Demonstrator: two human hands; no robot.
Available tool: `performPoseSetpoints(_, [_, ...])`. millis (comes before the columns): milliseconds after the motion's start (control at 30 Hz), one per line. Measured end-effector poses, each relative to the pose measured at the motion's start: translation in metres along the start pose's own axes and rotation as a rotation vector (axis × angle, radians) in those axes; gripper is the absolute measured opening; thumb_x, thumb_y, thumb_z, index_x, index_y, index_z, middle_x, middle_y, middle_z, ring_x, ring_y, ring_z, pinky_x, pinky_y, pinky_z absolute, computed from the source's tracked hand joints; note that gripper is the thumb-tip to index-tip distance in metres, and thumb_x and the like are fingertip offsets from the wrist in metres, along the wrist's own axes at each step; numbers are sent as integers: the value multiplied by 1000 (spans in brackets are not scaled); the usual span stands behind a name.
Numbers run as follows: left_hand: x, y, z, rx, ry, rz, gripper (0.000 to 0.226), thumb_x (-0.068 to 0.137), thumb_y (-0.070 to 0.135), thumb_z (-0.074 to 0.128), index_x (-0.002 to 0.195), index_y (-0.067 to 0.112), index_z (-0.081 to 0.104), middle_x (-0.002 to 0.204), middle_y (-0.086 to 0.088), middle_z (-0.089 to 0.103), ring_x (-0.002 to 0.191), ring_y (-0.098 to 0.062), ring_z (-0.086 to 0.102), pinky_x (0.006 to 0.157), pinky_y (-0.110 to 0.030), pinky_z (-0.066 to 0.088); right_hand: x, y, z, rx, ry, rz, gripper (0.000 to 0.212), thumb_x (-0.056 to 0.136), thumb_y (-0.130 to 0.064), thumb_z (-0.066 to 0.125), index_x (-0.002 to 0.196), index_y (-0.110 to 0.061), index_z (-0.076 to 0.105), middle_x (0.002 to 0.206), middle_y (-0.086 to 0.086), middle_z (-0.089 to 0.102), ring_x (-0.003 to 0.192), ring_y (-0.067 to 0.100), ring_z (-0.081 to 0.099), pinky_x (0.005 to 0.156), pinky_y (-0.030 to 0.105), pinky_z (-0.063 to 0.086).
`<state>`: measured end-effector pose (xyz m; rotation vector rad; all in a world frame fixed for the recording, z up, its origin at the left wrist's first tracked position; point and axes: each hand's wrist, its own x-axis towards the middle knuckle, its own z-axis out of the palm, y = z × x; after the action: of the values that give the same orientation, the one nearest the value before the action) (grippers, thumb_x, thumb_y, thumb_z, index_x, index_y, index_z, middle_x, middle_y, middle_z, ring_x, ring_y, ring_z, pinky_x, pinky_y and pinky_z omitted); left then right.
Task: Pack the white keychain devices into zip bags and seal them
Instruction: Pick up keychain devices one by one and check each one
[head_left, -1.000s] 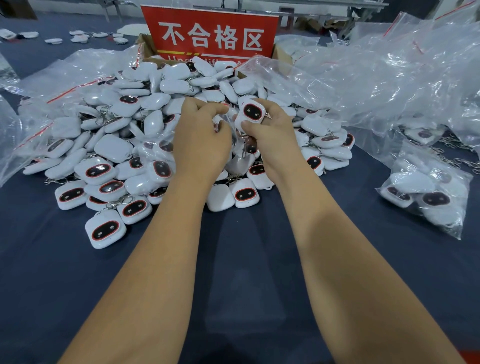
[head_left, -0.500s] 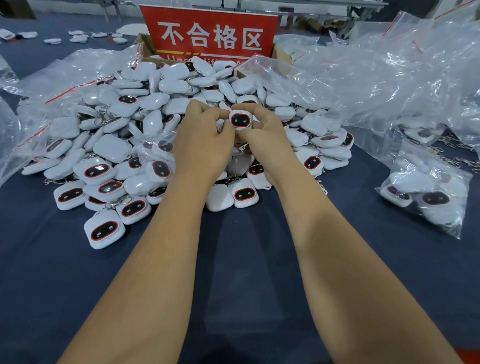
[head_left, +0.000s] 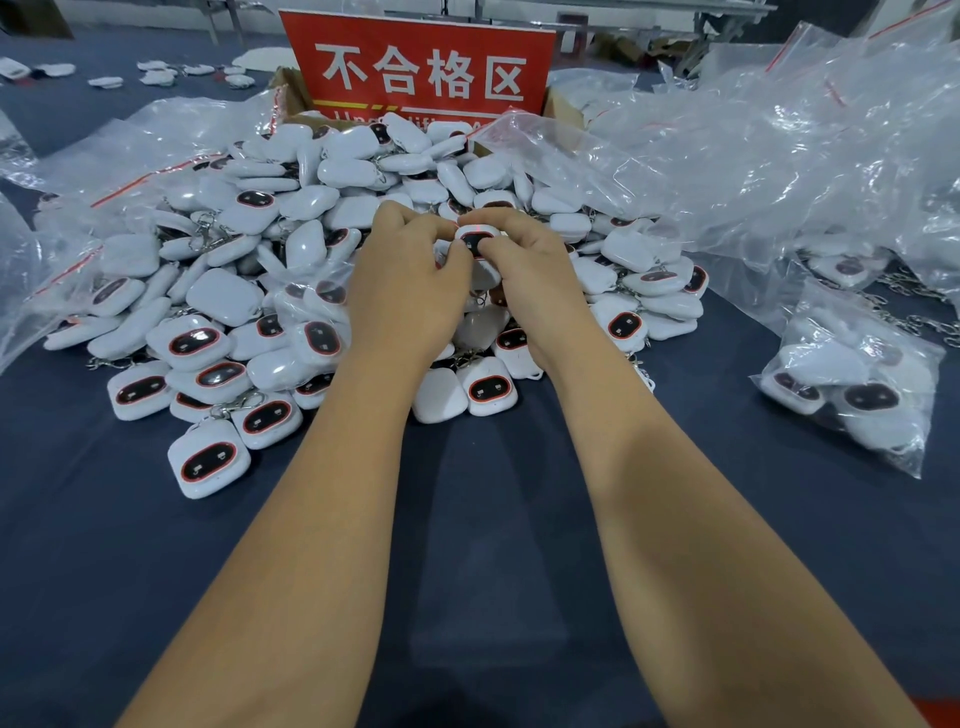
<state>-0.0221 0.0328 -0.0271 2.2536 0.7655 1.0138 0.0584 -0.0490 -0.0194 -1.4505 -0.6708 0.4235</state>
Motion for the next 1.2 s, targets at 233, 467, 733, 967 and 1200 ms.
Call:
performPoseSetpoints(233, [0,1,0,-8,-1,-1,24,93,30,53,111,23,67,104,8,43,85,-11,50,63,-20,30,-2,-1,0,45,-39,4,35,88,4,52,105,-18,73,98,22,68,85,22,61,85,37,54])
performPoseSetpoints(467, [-1,4,-2,36,-16,-7,12,92,32,54,95,22,57,102,8,41,88,-15,54,70,-29,36,-1,1,0,13,-63,-17,48,84,8,46,109,-23,73,88,4,67,83,14,61,76,22,54])
performPoseSetpoints(733, [-2,5,-4,-120,24,-4,23,93,26,49,100,19,70,97,5,56,90,-11,53,73,-24,35,-1,-2,0,31,72,-7,20,88,1,57,93,-15,69,78,-2,68,75,11,62,72,29,53])
performPoseSetpoints(967, [-1,8,-10,-377,114,-132,26,91,13,56,111,29,64,83,13,63,61,6,56,58,-10,43,-1,-16,-2,605,138,-67,16,91,10,50,93,-5,53,93,20,60,76,25,67,75,35,59])
performPoseSetpoints(1200, [3,12,-14,-554,269,-220,22,86,12,60,104,24,64,84,10,61,63,4,55,59,-13,45,-13,-9,9,-10,105,-119,26,88,-1,67,97,-16,49,88,8,69,78,14,64,78,36,55])
